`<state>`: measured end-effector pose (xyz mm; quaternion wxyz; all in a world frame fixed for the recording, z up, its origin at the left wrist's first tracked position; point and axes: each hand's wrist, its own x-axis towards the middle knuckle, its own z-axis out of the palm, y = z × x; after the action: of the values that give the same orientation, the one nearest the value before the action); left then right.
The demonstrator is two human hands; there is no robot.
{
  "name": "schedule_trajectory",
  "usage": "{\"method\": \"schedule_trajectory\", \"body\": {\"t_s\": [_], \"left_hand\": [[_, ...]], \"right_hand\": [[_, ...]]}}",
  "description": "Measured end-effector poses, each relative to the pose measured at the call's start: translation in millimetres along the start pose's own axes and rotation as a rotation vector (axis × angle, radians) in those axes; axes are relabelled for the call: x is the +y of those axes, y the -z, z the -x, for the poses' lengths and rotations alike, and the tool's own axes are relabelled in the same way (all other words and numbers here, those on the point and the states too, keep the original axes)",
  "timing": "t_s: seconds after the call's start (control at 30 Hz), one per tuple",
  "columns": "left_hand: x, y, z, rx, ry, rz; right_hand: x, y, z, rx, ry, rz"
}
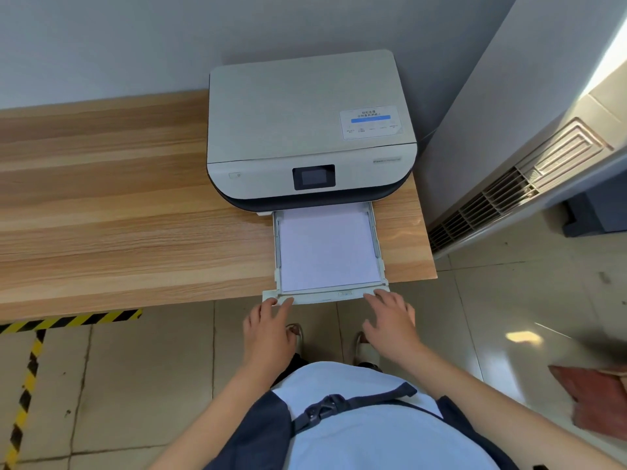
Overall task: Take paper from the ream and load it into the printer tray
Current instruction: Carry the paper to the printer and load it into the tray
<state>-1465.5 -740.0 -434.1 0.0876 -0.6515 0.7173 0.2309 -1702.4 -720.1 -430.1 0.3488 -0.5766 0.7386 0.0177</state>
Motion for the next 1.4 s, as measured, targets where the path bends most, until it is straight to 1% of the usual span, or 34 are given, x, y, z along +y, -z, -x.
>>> {"method": "schedule_trajectory", "body": {"t_s": [0.13, 0.27, 0.37, 0.6, 0.9, 1.0, 1.03, 1.1, 1.2, 1.23, 1.27, 1.33, 1.4], "left_hand": [[1, 0, -4, -0.076, -0.009, -0.093], [4, 0, -7, -0.113, 0.009, -0.113], [4, 1, -8, -0.124, 0.023, -0.119], [8, 6, -13, -0.145, 0.033, -0.121], [13, 9, -15, -0.142, 0.080, -0.146], [15, 8, -16, -0.159, 0.091, -0.104], [14, 8, -17, -0.179, 0.106, -0.050], [12, 10, -19, -0.173, 0.183, 0.149], [0, 12, -19, -0.027, 0.358, 0.581], [-3, 12, -18, 0.024, 0.425, 0.729], [-5, 14, -16, 0.046, 0.512, 0.868], [-7, 17, -15, 0.047, 0.723, 1.205], [-6, 22, -16, 0.011, 0.891, 1.654]], "right_hand": [[4, -1, 2, -0.007, 0.038, 0.186], [4, -4, -2, 0.000, -0.005, 0.227], [6, -2, -5, -0.003, -0.054, 0.236], [9, 0, -8, -0.012, -0.077, 0.236], [7, 6, -13, -0.010, -0.102, 0.175], [10, 8, -15, -0.031, -0.089, 0.113], [12, 9, -15, -0.022, -0.090, 0.042], [17, 12, -14, 0.065, -0.123, -0.237], [23, 24, -12, 0.229, -0.251, -0.759], [26, 28, -11, 0.235, -0.323, -0.901], [29, 31, -12, 0.207, -0.394, -1.026], [35, 35, -16, 0.086, -0.531, -1.273], [42, 39, -21, -0.061, -0.634, -1.538]]}}
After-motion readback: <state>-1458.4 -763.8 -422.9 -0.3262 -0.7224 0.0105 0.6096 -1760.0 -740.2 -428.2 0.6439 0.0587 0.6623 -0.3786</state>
